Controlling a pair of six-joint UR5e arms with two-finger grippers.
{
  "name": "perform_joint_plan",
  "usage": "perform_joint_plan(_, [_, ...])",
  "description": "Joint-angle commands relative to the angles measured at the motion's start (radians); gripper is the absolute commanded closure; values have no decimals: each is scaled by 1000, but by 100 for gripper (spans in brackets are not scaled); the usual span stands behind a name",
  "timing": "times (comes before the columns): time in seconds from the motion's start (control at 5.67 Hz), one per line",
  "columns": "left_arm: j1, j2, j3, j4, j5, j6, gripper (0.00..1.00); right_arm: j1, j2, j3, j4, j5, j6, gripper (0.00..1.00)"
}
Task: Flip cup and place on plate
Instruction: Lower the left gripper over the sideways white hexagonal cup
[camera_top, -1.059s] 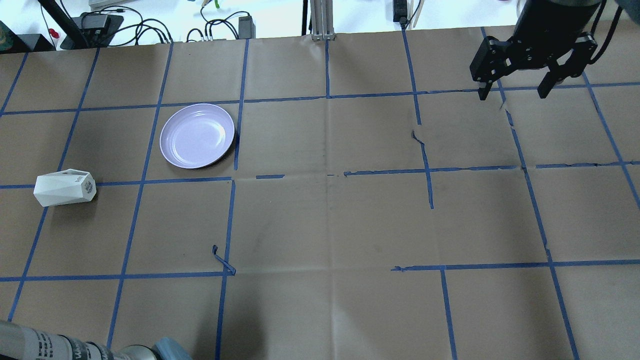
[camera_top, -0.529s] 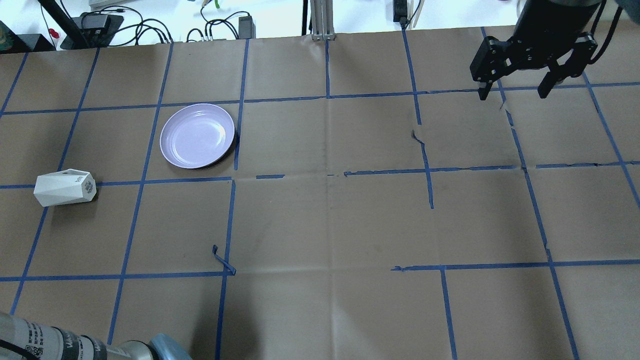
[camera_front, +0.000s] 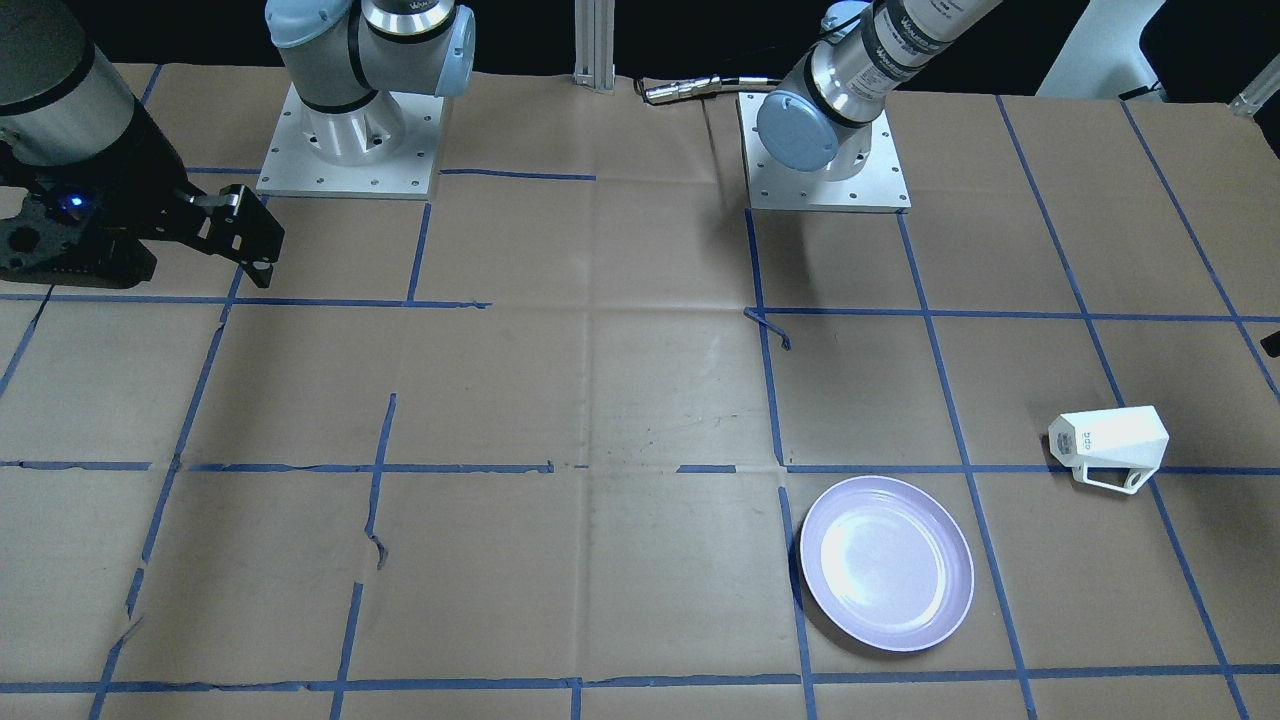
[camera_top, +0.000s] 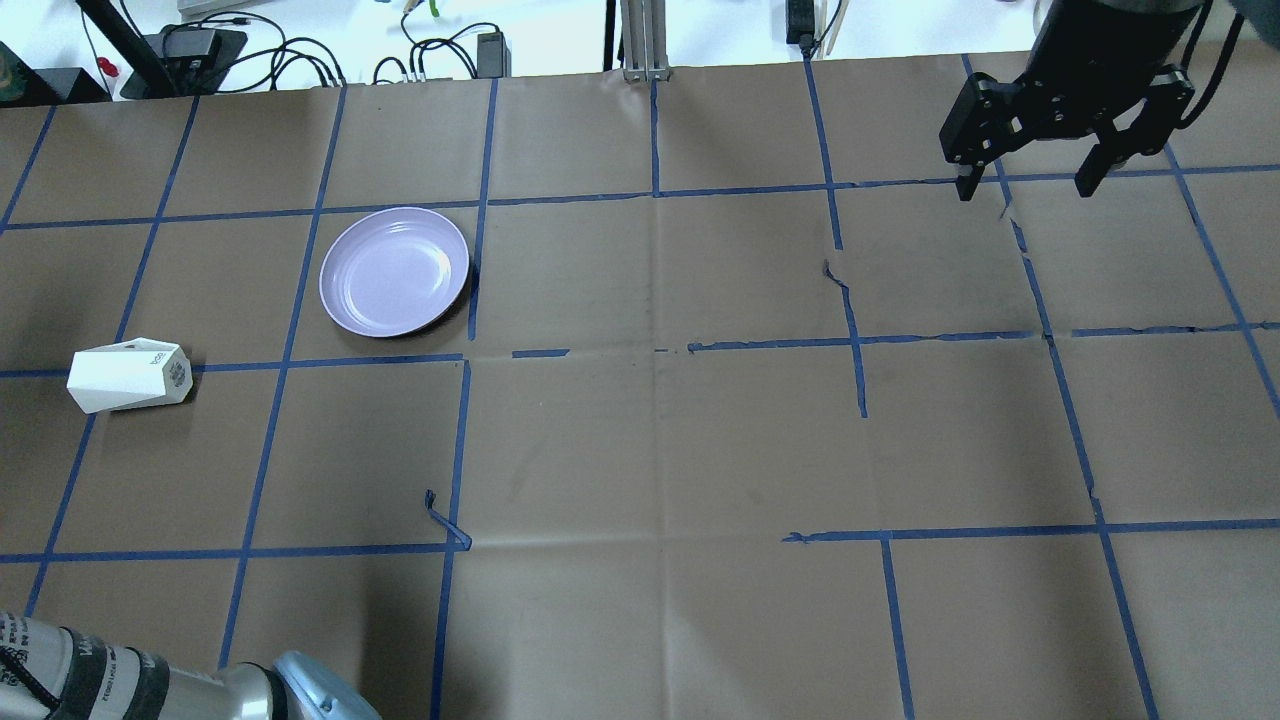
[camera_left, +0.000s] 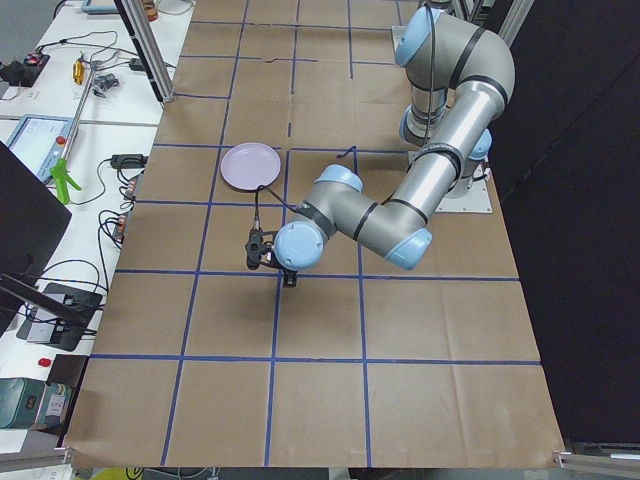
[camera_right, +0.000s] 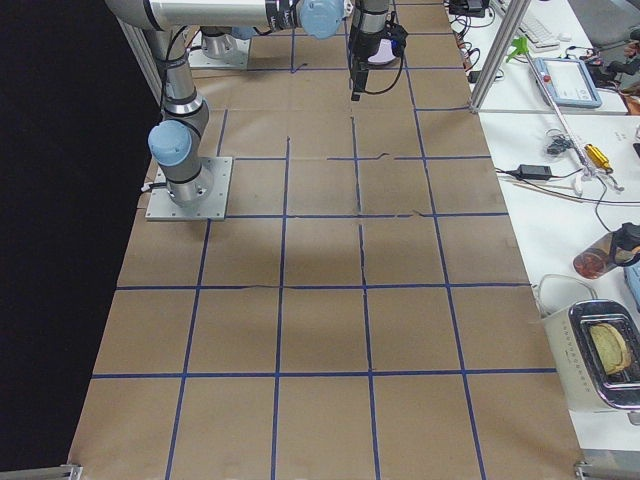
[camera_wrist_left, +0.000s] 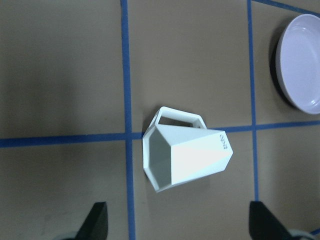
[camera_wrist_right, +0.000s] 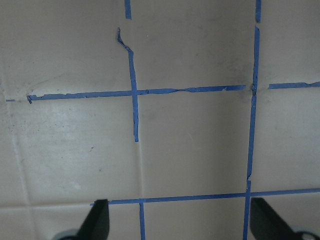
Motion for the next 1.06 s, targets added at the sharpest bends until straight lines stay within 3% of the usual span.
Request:
perform_joint_plan(0.0, [33, -131, 2, -109, -165, 78, 0, 0, 0, 0, 0, 0, 0, 0])
perform_joint_plan(0.53, [27, -260, 18, -253, -202, 294, 0, 0, 0, 0, 0, 0, 0, 0])
perform_joint_plan(0.88, [13, -277, 18, -326, -205, 348, 0, 0, 0, 0, 0, 0, 0, 0])
